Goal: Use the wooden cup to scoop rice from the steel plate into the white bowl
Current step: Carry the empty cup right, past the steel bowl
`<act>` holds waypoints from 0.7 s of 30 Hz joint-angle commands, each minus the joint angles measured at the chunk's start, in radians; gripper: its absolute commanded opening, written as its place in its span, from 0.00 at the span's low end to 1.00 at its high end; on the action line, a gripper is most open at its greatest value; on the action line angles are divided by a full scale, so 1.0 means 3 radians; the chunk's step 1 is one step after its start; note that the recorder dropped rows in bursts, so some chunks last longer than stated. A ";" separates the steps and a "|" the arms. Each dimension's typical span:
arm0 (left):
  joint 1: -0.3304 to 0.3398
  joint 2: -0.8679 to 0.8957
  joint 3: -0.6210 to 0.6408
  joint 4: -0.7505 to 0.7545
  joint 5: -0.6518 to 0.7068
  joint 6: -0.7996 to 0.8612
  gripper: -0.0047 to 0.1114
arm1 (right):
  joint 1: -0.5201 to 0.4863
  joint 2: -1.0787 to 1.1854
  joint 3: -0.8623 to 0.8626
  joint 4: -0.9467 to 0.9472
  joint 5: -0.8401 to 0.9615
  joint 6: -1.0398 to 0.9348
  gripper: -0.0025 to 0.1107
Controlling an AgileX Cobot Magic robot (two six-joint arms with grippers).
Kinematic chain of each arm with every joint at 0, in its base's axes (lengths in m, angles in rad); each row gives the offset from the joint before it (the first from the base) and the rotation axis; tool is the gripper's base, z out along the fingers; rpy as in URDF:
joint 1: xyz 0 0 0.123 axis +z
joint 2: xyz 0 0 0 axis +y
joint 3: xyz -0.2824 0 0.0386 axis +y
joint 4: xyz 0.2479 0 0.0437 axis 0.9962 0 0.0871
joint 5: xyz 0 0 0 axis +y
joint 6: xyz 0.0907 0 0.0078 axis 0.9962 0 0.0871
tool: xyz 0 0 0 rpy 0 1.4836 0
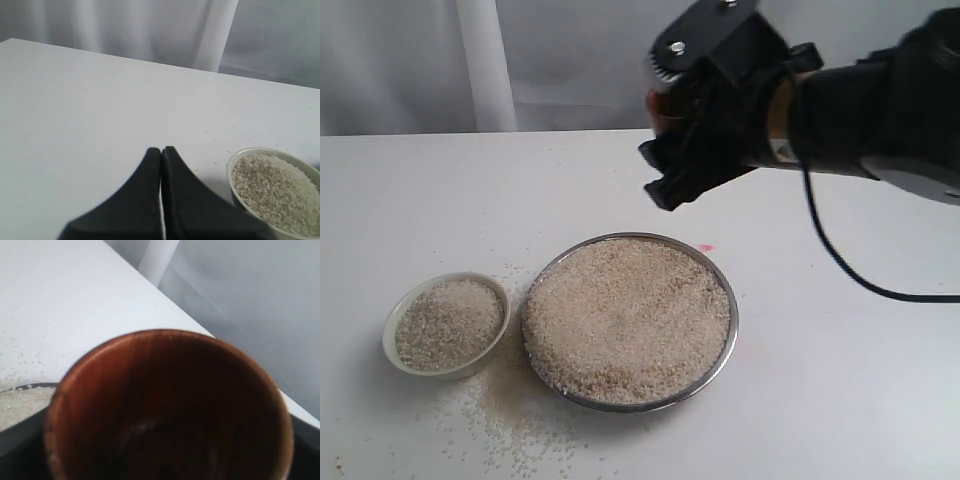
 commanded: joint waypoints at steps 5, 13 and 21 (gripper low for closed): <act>-0.0016 -0.0008 -0.0012 -0.0019 -0.0021 -0.0006 0.04 | -0.0865 -0.0216 0.0679 0.0167 -0.0971 0.0227 0.02; -0.0016 -0.0008 -0.0012 -0.0019 -0.0021 -0.0006 0.04 | -0.1603 -0.0208 0.1404 0.0780 -0.2458 -0.0006 0.02; -0.0016 -0.0008 -0.0012 -0.0019 -0.0021 -0.0006 0.04 | -0.1677 -0.0143 0.1617 0.1303 -0.2656 -0.0454 0.02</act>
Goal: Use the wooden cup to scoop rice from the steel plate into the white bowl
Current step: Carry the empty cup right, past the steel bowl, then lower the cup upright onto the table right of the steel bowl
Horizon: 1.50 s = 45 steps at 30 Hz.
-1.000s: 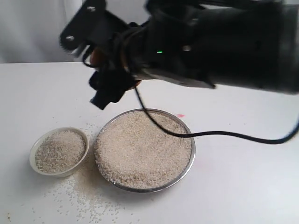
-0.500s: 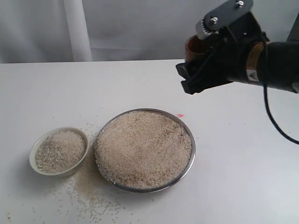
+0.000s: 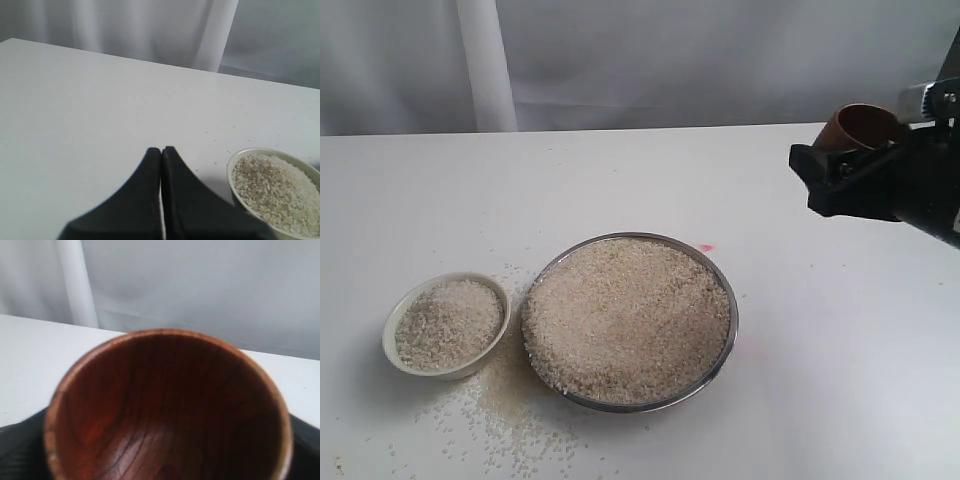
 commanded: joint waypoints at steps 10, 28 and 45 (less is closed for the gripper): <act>-0.0016 -0.0008 -0.0012 -0.0019 -0.0021 -0.0006 0.04 | -0.0026 0.0871 0.0057 0.0591 -0.0460 -0.0723 0.02; -0.0016 -0.0008 -0.0012 -0.0019 -0.0021 -0.0006 0.04 | -0.0013 0.1599 0.0075 0.0937 -0.0531 -0.0998 0.02; -0.0016 -0.0008 -0.0012 -0.0019 -0.0021 -0.0006 0.04 | -0.0013 0.1599 0.0075 0.0887 -0.0299 -0.0998 0.12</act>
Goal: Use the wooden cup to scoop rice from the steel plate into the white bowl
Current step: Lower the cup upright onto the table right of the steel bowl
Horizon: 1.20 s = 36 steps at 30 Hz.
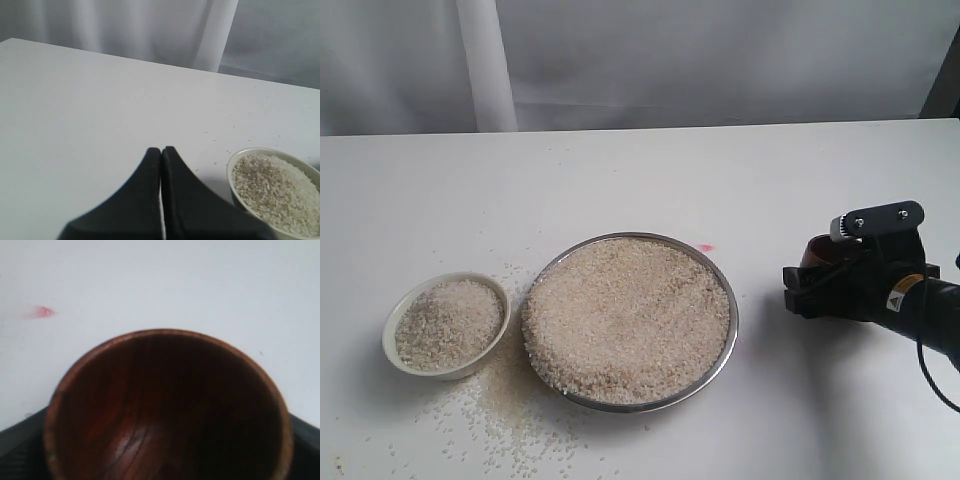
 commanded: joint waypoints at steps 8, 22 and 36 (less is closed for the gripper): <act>-0.0016 -0.0008 -0.0012 -0.0019 -0.0021 -0.0006 0.04 | -0.0013 -0.0006 0.0017 -0.0139 -0.0184 -0.0028 0.95; -0.0016 -0.0008 -0.0012 -0.0019 -0.0021 -0.0006 0.04 | -0.0013 -0.0006 0.0094 -0.0111 -0.0359 -0.0028 0.95; -0.0016 -0.0008 -0.0012 -0.0019 -0.0021 -0.0006 0.04 | -0.0013 -0.0834 0.0094 -0.0160 -0.0321 0.0020 0.95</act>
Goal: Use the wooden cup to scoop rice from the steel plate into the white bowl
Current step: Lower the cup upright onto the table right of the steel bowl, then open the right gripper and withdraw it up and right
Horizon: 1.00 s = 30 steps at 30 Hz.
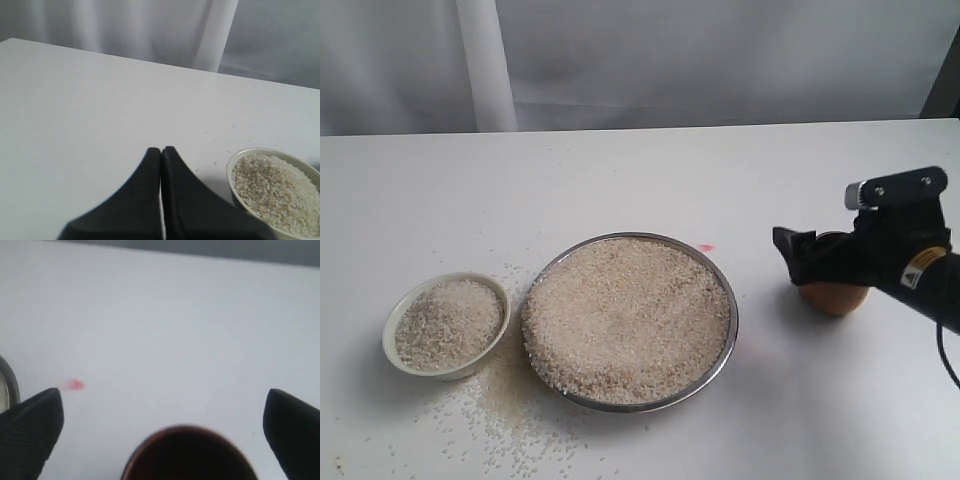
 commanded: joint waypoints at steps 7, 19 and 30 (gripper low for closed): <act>-0.0016 -0.0008 -0.0012 -0.0019 -0.0021 -0.0006 0.04 | -0.0013 -0.0774 0.0018 -0.0252 0.0263 0.0013 0.95; -0.0016 -0.0008 -0.0012 -0.0019 -0.0021 -0.0006 0.04 | -0.0013 -0.1007 0.0254 -0.0149 0.0004 0.0028 0.95; -0.0016 -0.0008 -0.0012 -0.0019 -0.0021 -0.0006 0.04 | -0.0013 -0.1013 0.0304 -0.0159 -0.0218 0.0120 0.95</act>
